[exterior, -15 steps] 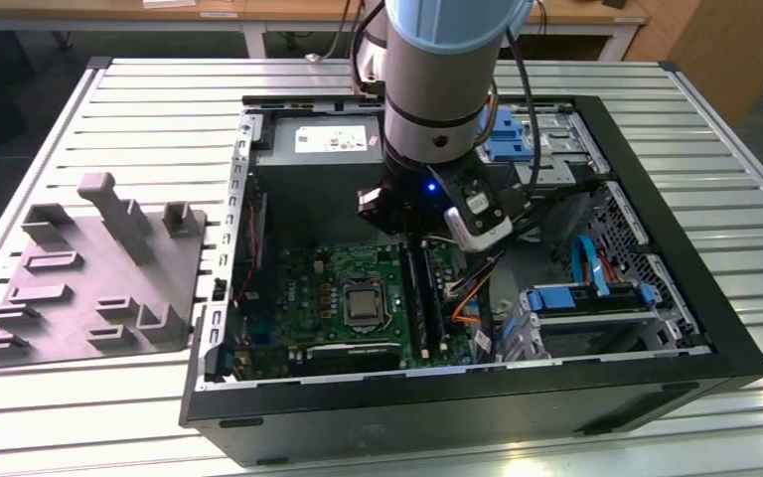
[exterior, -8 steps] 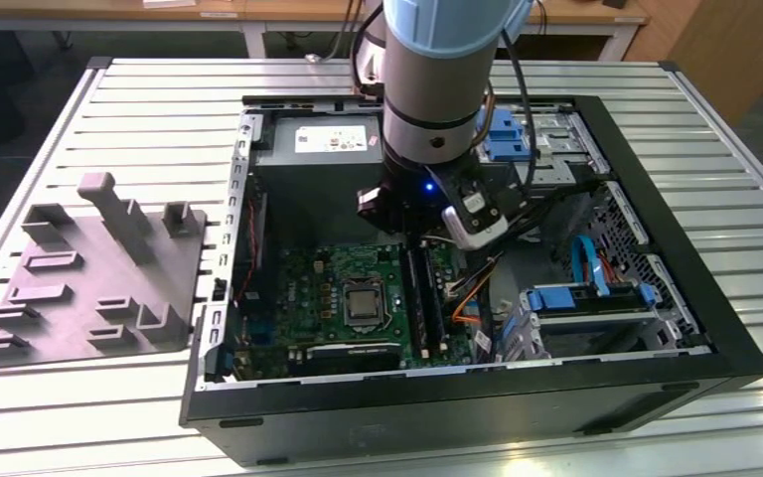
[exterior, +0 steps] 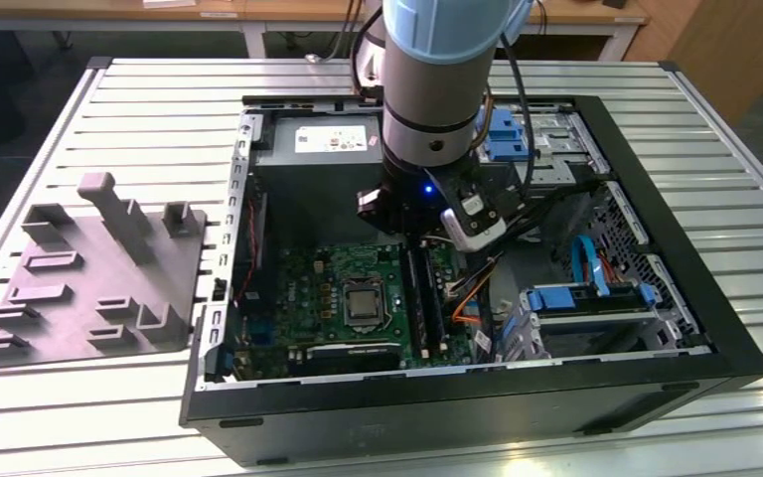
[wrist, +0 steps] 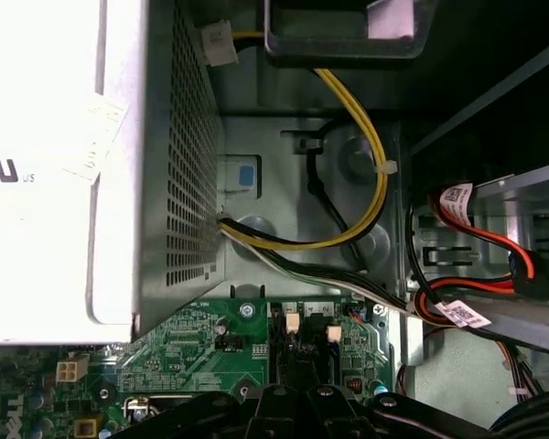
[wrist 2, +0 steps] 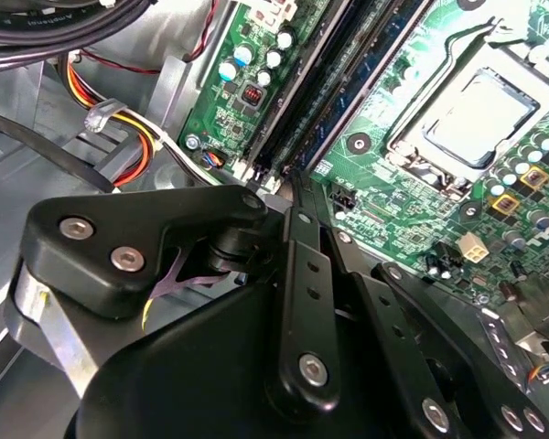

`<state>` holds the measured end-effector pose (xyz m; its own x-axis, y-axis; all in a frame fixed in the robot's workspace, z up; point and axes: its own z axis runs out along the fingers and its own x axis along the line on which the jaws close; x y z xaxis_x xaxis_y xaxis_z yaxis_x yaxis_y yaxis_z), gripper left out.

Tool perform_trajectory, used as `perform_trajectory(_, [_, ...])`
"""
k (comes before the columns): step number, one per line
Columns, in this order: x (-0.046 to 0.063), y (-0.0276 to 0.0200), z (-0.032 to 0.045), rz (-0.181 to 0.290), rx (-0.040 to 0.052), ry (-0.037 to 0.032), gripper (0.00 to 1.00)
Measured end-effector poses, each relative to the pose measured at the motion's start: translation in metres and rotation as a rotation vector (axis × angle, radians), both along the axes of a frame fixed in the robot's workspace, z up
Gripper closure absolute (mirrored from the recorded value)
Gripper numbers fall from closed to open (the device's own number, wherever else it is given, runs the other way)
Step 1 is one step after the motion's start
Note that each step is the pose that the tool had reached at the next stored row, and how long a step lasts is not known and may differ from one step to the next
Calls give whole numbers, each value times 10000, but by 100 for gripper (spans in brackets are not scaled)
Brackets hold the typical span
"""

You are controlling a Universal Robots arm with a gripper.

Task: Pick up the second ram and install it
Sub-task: 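Press down the second ram until it locks into place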

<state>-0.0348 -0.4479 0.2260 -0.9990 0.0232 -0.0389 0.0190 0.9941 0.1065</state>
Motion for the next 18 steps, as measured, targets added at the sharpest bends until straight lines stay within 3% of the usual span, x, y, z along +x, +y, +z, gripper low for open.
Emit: perform_trajectory(18, [0,-1,-66,1,6,0,90])
